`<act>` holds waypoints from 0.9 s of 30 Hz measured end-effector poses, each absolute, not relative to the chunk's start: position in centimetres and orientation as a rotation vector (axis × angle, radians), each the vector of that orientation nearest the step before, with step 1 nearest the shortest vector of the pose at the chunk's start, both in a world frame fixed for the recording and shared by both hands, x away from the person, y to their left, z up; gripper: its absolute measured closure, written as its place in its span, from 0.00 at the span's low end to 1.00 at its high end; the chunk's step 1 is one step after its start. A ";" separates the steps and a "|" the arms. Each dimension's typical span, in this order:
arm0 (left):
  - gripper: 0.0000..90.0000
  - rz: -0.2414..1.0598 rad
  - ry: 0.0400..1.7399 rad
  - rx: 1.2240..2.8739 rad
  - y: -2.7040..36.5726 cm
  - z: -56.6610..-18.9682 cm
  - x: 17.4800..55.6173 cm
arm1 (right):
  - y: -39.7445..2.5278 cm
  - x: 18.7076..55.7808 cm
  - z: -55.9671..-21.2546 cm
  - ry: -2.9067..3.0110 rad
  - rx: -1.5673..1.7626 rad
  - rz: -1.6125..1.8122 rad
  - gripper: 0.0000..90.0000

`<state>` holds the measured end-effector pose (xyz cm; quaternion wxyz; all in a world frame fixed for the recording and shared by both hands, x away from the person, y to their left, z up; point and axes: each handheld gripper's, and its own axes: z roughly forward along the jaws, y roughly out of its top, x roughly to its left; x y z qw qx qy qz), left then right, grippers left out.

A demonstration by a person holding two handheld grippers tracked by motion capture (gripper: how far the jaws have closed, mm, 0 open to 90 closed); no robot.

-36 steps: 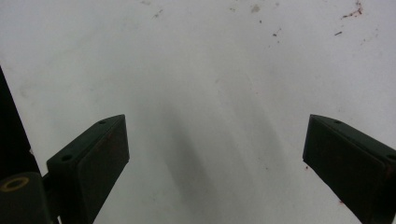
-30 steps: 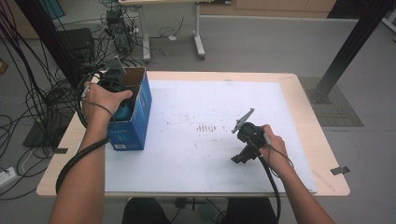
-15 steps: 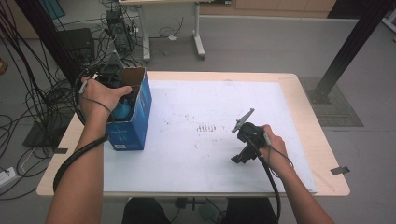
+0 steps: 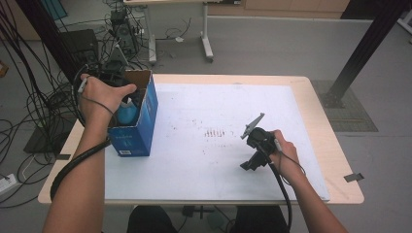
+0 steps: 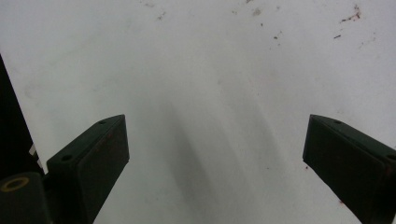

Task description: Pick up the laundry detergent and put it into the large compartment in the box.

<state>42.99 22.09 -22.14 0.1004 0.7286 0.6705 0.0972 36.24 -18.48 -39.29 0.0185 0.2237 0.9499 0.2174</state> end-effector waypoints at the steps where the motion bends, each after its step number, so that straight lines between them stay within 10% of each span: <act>1: 0.30 0.292 1.979 2.152 22.1 -21.9 42.9 | -18.5 36.3 -39.3 2.949 0.690 0.675 0.08; 27: 0.07 0.232 1.848 2.287 18.3 -17.6 40.3 | -18.0 36.3 -39.1 2.957 0.667 0.666 0.08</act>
